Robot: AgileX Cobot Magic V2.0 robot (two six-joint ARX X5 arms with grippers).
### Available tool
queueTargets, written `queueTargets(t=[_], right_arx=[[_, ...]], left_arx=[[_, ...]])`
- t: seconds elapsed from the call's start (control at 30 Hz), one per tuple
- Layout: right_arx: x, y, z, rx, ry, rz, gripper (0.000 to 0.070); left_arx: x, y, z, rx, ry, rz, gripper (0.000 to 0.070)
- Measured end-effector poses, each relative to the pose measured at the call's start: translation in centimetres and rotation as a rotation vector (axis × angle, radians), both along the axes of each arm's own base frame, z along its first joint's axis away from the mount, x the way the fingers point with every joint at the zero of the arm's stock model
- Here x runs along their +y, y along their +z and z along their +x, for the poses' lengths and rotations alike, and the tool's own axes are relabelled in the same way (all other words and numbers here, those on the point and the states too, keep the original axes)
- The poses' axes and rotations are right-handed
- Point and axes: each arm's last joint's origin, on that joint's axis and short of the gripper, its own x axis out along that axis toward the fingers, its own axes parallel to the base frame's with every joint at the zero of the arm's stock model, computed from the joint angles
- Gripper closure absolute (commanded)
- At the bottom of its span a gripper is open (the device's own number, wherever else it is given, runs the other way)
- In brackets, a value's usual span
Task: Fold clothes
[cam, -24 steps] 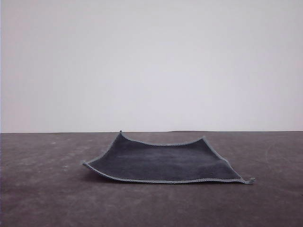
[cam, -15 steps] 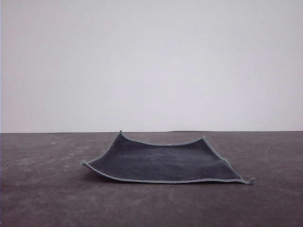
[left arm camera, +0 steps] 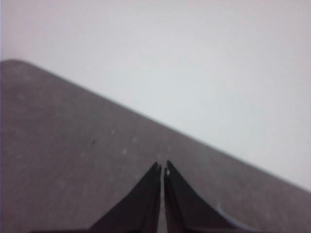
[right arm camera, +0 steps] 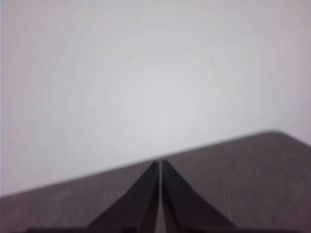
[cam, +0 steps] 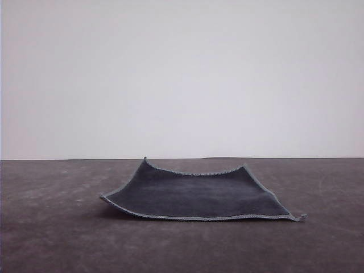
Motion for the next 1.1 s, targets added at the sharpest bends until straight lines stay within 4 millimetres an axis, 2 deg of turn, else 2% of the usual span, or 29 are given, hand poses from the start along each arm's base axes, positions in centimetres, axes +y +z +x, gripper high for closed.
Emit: queueTargets(t=[0.2,0.37,0.63,0.77,1.1], right_arx=[[0.1,1.8,-0.3,0.252,0.042,0.015,0.0694],[0.4,1.6,0.8,0.451,0.165,0.001,0.0694],[0.7,0.0,4.3,0.637,0.321,-0.082,0.0693],[1.2,-0.6,5.7,0.688,0.381,-0.113,0.0693],[3.5,-0.6,6.2,0.658,0.548,-0.216,0.0682]], left_arx=[[0.0,3.1,0.6,0.187,-0.024,0.053,0.0697],[-0.3,4.1,2.0,0.38,-0.14,0.089,0.0697],[-0.9,2.6,5.4,0.608,-0.334,0.128,0.0697],[-2.0,2.3,6.8,0.607,-0.432,0.194,0.0697],[-4.9,1.8,9.0,0.565,-0.61,0.313,0.0697]])
